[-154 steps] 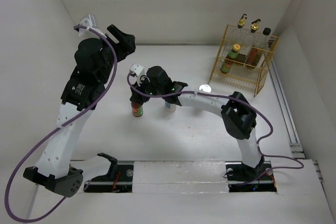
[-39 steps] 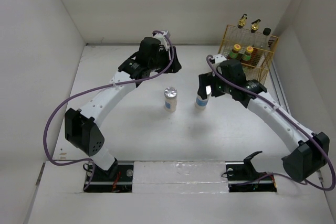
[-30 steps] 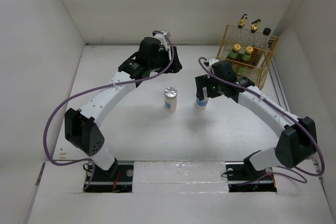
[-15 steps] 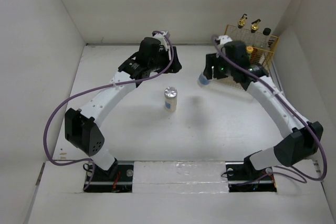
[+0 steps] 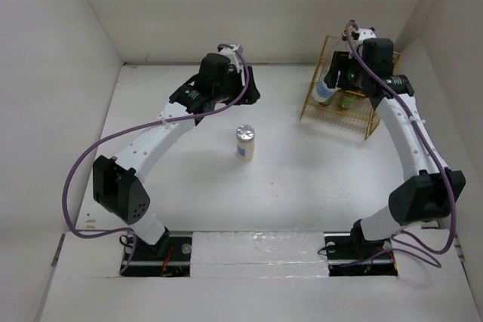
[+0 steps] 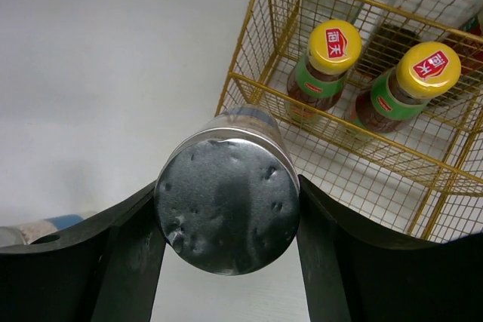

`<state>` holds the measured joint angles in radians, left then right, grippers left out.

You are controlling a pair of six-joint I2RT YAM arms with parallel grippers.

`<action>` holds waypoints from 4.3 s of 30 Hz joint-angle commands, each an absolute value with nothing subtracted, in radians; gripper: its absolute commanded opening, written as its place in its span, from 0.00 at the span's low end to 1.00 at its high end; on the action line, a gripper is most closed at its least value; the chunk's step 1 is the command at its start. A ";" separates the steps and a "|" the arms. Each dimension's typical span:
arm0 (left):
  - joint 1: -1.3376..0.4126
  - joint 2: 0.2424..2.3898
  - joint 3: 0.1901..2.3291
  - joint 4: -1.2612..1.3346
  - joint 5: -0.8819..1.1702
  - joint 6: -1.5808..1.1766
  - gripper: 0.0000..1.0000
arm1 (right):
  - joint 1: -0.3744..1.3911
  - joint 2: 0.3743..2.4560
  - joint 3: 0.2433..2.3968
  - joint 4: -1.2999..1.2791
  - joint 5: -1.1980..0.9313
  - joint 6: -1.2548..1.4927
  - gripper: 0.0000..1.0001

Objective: Organize the condiment bottles

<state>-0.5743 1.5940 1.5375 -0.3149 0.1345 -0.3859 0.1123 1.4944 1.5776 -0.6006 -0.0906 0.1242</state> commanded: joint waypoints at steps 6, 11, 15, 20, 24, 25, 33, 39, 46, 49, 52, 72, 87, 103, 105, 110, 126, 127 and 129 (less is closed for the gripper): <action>-0.571 1.555 1.571 -0.310 0.129 -0.385 0.60 | 0.103 1.540 1.606 -0.454 -0.002 0.123 0.31; -0.571 1.555 1.571 -0.310 0.129 -0.385 0.60 | 0.114 1.630 1.586 -0.463 -0.002 0.123 0.31; -0.571 1.555 1.571 -0.310 0.129 -0.385 0.60 | 0.124 1.664 1.551 -0.437 -0.002 0.123 0.37; -0.571 1.555 1.571 -0.310 0.120 -0.385 0.60 | 0.135 1.703 1.571 -0.446 0.028 0.123 0.57; -0.571 1.555 1.571 -0.319 0.110 -0.385 0.60 | 0.156 1.672 1.630 -0.482 0.037 0.112 0.80; -0.571 1.555 1.581 -0.319 0.110 -0.385 0.60 | 0.156 1.661 1.631 -0.482 0.046 0.100 0.88; -0.534 1.533 1.644 -0.365 0.043 -0.394 0.67 | 0.273 1.474 1.517 -0.477 -0.036 0.061 0.85; -0.534 1.479 1.692 -0.402 -0.138 -0.431 0.69 | 0.537 1.416 1.301 -0.327 -0.215 0.026 0.97; -0.534 1.469 1.744 -0.466 -0.259 -0.405 0.74 | 0.724 1.586 1.393 -0.357 -0.253 -0.061 1.00; -0.534 1.470 1.776 -0.491 -0.317 -0.396 0.77 | 0.742 1.670 1.443 -0.371 -0.197 -0.074 1.00; -0.534 1.460 1.776 -0.491 -0.336 -0.396 0.78 | 0.732 1.735 1.480 -0.305 -0.149 -0.020 1.00; -0.534 1.474 1.735 -0.460 -0.252 -0.387 0.79 | 0.606 1.552 1.517 -0.438 -0.161 0.014 0.68; -0.534 1.493 1.744 -0.460 -0.242 -0.387 0.79 | 0.644 1.526 1.388 -0.583 -0.025 -0.049 1.00; -0.534 1.531 1.764 -0.442 -0.195 -0.387 0.79 | 0.597 1.637 1.489 -0.566 -0.023 -0.015 0.34; -0.534 1.540 1.764 -0.442 -0.195 -0.387 0.79 | 0.557 1.555 1.550 -0.598 -0.023 -0.015 0.31; -0.534 1.549 1.753 -0.433 -0.176 -0.387 0.79 | 0.405 1.373 1.604 -0.589 -0.023 0.008 0.31; -0.534 1.591 1.803 -0.433 -0.118 -0.387 0.79 | -0.072 1.321 1.603 -0.539 -0.097 0.077 0.29; -0.534 1.591 1.802 -0.433 -0.118 -0.387 0.79 | -0.072 1.334 1.603 -0.538 -0.112 0.086 0.29; -0.534 1.591 1.792 -0.433 -0.109 -0.387 0.79 | -0.081 1.377 1.626 -0.519 -0.112 0.086 0.29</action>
